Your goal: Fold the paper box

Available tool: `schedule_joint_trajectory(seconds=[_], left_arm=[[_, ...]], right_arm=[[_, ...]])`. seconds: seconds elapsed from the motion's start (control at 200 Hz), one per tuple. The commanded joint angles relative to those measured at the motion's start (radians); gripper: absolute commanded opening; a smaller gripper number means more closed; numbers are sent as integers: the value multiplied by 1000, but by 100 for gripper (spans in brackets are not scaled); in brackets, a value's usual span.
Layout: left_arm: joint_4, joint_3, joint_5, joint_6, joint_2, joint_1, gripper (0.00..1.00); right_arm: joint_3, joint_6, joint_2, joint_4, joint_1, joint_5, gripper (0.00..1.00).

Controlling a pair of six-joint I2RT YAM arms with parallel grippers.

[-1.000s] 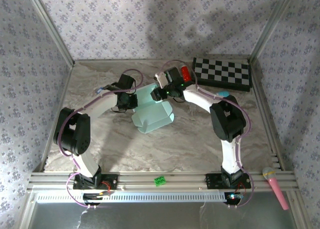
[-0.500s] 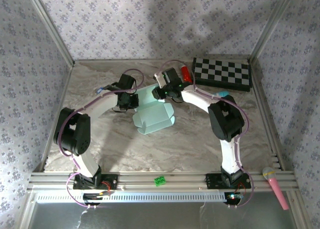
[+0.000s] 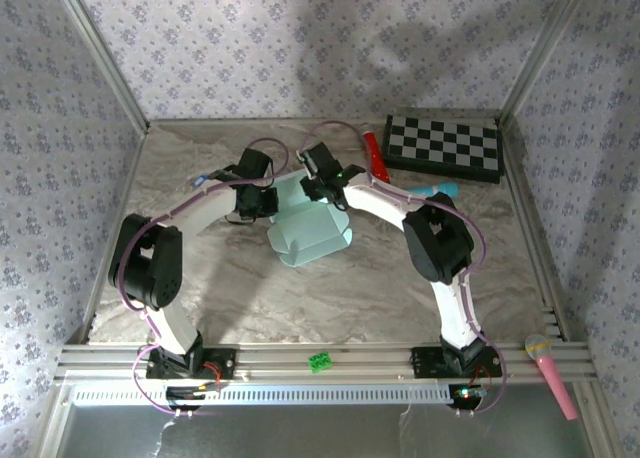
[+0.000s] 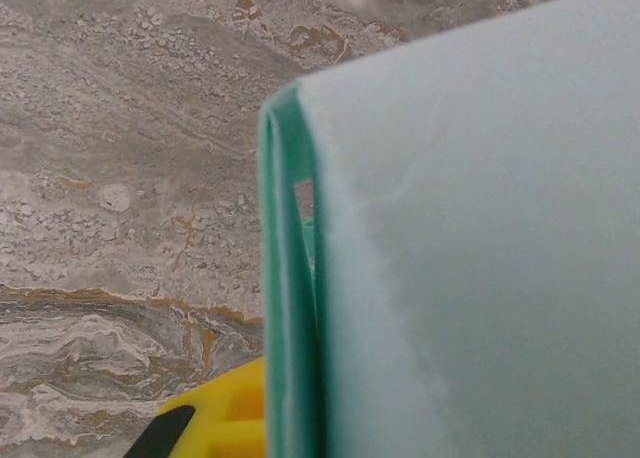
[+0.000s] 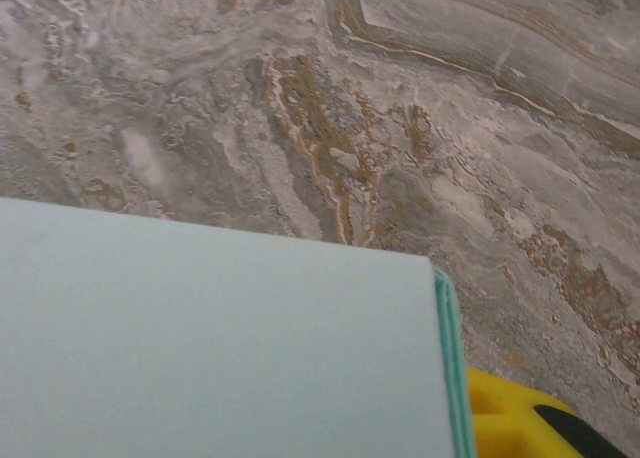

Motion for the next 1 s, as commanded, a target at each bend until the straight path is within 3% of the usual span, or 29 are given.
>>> schedule_joint_trajectory(seconds=[0.0,0.27,0.385,0.555,0.795,0.965,0.995], left_arm=[[-44,33,15,1,-9,-7,0],[-49,34,14,-13,-2,-7,0],[-39,27,11,-33,-4,-7,0],[-35,22,-5,-103,-6,-7,0],[-15,10,13,-225,-17,-25,0],[-14,2,29,-325,-10,-32,0],[-11,-2,31,-342,-9,-34,0]], right_arm=[[27,57,49,-127,-34,248,34],[105,92,92,-236,-27,370,33],[86,54,77,-199,-23,290,35],[3,-16,5,-70,-16,48,53],[-40,-50,-66,-34,-3,-60,85],[-57,-60,-118,-44,-2,-166,95],[-56,-61,-125,-50,-3,-180,100]])
